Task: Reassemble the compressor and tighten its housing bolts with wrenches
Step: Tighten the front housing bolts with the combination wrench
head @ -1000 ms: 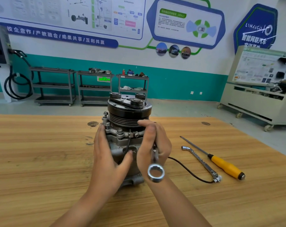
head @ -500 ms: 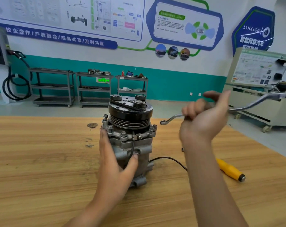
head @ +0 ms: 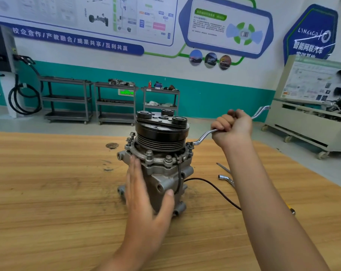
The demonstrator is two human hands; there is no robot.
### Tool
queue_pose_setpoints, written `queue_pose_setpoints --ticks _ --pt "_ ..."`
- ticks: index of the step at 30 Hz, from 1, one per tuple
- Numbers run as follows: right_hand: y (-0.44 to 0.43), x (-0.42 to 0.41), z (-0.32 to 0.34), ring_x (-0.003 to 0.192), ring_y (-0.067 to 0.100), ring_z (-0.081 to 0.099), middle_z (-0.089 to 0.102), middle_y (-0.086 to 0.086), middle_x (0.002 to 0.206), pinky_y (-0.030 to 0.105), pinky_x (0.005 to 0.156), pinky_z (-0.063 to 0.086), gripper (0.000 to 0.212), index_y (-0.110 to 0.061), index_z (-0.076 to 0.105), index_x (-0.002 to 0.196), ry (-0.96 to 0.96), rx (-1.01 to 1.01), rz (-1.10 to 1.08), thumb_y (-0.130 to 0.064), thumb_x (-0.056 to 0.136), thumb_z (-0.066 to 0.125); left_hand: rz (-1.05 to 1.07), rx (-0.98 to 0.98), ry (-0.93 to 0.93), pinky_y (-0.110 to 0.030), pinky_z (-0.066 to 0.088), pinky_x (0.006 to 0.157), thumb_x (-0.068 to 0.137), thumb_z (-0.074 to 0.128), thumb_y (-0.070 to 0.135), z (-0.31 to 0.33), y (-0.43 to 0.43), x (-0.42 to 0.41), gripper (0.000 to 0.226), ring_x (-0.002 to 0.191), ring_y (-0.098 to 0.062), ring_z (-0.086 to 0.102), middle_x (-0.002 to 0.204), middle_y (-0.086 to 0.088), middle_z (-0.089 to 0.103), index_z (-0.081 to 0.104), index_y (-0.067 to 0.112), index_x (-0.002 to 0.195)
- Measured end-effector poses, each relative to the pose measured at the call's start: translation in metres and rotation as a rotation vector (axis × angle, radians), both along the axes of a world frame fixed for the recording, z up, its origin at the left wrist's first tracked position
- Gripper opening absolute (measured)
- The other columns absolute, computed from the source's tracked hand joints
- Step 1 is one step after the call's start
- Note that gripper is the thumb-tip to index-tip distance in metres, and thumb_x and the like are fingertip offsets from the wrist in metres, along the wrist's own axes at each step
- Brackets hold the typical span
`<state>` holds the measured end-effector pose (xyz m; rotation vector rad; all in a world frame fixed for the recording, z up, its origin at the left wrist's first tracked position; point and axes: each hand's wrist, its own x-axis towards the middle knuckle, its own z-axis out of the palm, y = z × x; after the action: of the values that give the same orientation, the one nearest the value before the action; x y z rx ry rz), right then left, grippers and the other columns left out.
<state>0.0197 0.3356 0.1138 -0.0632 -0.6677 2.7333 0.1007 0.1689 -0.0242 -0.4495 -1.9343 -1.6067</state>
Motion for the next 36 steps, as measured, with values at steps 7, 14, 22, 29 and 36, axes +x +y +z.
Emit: queue_pose_setpoints --ticks 7,14,22,29,36 --pt "0.004 -0.019 -0.002 0.024 0.007 0.018 0.02 -0.007 0.034 0.012 0.03 0.016 0.041 -0.013 0.043 0.061 0.042 0.063 0.181 -0.023 0.1 0.035 -0.011 0.121 0.036 -0.02 0.02 0.113 0.073 0.042 0.053 -0.002 -0.008 -0.007 0.066 0.137 0.008 0.02 0.146 0.026 0.025 0.021 0.044 0.135" --pt "0.006 -0.032 -0.007 0.023 0.007 0.02 0.022 -0.006 0.033 0.015 0.026 0.019 0.049 -0.008 0.049 0.053 0.074 0.051 0.328 -0.019 0.099 0.037 0.143 0.014 0.209 -0.009 0.011 0.11 0.086 0.037 0.038 -0.005 -0.025 -0.036 0.057 0.138 0.003 0.012 0.146 0.013 0.013 0.018 0.021 0.137" --pt "-0.006 -0.046 -0.004 0.02 0.006 0.023 0.024 -0.005 0.029 0.015 0.024 0.02 0.046 -0.008 0.048 0.06 0.101 0.145 0.49 -0.023 0.101 0.034 0.045 0.042 -0.125 -0.02 0.021 0.109 0.087 0.031 0.05 -0.007 -0.052 -0.07 0.066 0.136 -0.004 0.026 0.149 0.006 0.03 0.026 0.019 0.145" --pt "0.003 -0.05 -0.009 0.019 0.006 0.024 0.025 -0.004 0.028 0.015 0.023 0.02 0.047 -0.007 0.05 0.061 0.1 0.087 0.519 -0.023 0.101 0.033 0.062 0.053 -0.133 -0.02 0.032 0.1 0.097 0.037 0.029 0.002 -0.062 -0.075 0.041 0.121 -0.002 0.041 0.13 0.009 0.046 0.044 0.018 0.136" --pt "0.002 -0.054 -0.007 0.02 0.006 0.023 0.026 -0.004 0.029 0.016 0.024 0.02 0.042 -0.01 0.045 0.064 0.06 0.126 0.479 -0.025 0.101 0.035 0.18 0.095 -0.049 0.0 0.036 0.073 0.098 0.039 0.015 0.004 -0.064 -0.079 0.021 0.093 0.009 0.051 0.101 0.01 0.057 0.058 0.02 0.107"
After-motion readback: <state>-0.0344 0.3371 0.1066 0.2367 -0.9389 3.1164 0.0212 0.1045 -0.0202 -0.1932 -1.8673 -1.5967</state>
